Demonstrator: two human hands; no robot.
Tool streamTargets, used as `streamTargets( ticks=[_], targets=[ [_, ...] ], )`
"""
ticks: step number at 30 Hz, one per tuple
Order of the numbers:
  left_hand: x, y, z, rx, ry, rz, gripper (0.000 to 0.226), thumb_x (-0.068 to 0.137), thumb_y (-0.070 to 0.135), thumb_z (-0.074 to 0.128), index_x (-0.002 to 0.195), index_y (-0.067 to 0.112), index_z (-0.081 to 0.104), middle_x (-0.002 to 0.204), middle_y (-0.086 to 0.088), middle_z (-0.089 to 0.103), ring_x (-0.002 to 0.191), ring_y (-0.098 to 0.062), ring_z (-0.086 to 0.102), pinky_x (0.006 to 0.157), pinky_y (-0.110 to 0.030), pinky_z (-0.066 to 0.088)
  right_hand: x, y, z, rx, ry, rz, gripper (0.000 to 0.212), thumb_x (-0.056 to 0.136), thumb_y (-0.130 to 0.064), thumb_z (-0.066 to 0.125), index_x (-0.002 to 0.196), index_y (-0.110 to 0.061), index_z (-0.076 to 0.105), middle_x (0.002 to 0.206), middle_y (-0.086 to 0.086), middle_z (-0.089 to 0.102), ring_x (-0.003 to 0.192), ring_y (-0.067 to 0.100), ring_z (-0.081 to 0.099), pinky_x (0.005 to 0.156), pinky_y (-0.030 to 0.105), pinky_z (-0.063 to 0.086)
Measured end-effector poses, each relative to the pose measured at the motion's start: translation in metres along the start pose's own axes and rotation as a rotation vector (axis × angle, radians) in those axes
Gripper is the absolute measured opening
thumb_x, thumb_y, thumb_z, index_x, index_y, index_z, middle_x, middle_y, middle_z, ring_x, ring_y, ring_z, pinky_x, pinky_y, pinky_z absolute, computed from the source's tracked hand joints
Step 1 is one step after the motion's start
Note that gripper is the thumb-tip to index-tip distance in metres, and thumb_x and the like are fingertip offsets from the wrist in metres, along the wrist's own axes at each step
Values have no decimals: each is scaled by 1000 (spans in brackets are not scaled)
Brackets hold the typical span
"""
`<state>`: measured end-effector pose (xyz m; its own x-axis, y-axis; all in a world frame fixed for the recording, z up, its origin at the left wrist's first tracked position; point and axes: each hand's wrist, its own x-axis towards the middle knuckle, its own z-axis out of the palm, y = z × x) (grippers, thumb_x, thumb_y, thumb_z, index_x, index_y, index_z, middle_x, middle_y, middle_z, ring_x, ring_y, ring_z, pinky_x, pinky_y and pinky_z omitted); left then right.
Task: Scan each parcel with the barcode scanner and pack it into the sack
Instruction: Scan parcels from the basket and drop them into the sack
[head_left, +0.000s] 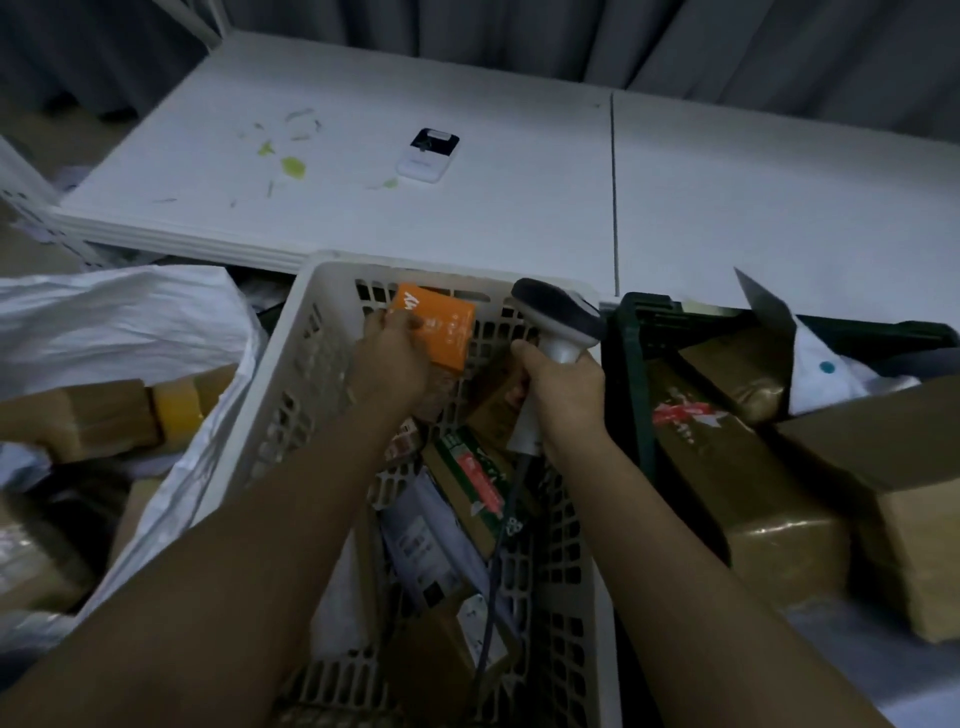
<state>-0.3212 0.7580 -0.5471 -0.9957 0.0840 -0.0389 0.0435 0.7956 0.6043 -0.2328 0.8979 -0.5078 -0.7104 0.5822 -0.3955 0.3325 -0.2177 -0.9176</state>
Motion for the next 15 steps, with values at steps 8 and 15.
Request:
streamTargets(
  ticks=[8,15],
  targets=[
    [-27,8,-8,21,-71,-335,109,64,54,80,144,14,16,146,-23,26,131,-43,33,102,-54,36,-26,-6,-1,-20,-98,1,23,86,-9,70,72,-17,54,69,6,57,63,18,55,63,31,49],
    [-70,-10,-100,-380,-59,-327,101,53,65,72,131,25,22,133,-11,42,117,-32,49,96,-47,48,-81,-33,-9,-59,-157,-14,23,88,-9,69,73,-20,55,68,3,59,58,14,55,57,24,47]
  ],
)
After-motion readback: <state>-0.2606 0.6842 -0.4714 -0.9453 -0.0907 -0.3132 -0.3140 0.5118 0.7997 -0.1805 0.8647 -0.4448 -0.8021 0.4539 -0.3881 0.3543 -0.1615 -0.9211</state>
